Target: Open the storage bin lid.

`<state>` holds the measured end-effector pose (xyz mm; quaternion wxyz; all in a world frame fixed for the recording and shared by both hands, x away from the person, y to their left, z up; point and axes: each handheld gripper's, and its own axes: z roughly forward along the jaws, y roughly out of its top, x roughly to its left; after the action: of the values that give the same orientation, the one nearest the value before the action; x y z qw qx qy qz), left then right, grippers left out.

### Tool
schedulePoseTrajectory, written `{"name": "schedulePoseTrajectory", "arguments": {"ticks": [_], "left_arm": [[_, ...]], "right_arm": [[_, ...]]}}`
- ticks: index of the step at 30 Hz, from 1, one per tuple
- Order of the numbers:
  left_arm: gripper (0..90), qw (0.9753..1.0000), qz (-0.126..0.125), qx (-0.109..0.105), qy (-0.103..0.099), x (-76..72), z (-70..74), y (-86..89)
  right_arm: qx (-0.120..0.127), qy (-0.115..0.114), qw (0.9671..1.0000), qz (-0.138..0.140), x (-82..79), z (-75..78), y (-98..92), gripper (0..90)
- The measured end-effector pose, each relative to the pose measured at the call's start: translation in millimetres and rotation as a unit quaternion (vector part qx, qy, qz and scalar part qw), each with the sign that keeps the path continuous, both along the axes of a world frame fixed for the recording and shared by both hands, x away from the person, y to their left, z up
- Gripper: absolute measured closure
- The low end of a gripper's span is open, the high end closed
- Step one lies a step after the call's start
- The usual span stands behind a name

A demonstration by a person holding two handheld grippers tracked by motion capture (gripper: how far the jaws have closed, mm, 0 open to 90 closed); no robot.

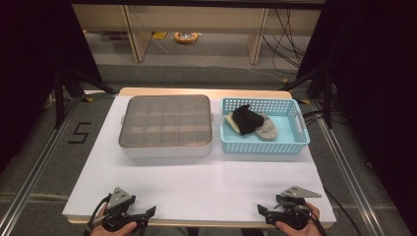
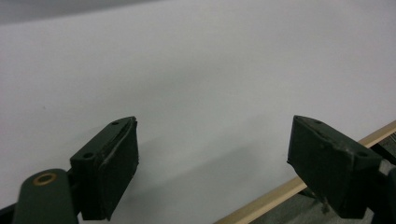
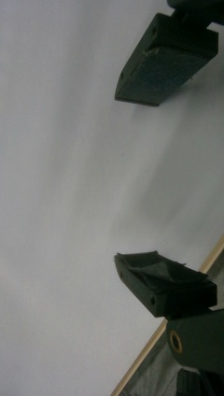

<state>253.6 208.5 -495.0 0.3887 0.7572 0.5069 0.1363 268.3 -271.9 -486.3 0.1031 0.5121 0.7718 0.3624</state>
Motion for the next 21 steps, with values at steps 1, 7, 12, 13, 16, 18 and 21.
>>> {"name": "schedulePoseTrajectory", "arguments": {"ticks": [1, 7, 12, 13, 16, 18, 21], "left_arm": [[15.7, 0.9999, -0.008, 0.008, 0.006, 0.0, 1.3, 1.6], [15.7, 1.0000, 0.004, -0.005, -0.001, 1.0, 0.9, 1.7], [15.7, 1.0000, -0.005, -0.002, 0.003, 0.9, 2.7, 4.3], [15.7, 1.0000, -0.002, -0.006, 0.002, 0.8, 3.0, 4.0], [15.7, 1.0000, -0.002, -0.004, 0.000, 0.6, 3.7, 5.2], [15.7, 1.0000, 0.007, -0.004, 0.001, 0.0, 4.2, 4.1], [15.7, 0.9996, 0.014, -0.025, -0.007, 0.2, 2.9, 1.8]], "right_arm": [[0.004, 0.002, 1.0000, 0.000, -0.2, 0.0, 0.3, 18.7], [0.005, -0.009, 0.9999, -0.003, 0.5, 0.5, -1.3, 18.9], [0.012, -0.007, 0.9999, -0.009, 0.2, 2.2, -2.0, 19.0], [0.011, -0.008, 0.9999, -0.011, 0.1, 2.9, -2.3, 19.1], [0.012, -0.007, 0.9998, -0.012, 0.2, 3.6, -2.2, 19.0], [0.030, 0.008, 0.9993, -0.021, -1.6, 4.9, 1.0, 19.0], [0.030, -0.002, 0.9994, -0.017, 0.0, 3.4, 2.5, 19.1]]}}
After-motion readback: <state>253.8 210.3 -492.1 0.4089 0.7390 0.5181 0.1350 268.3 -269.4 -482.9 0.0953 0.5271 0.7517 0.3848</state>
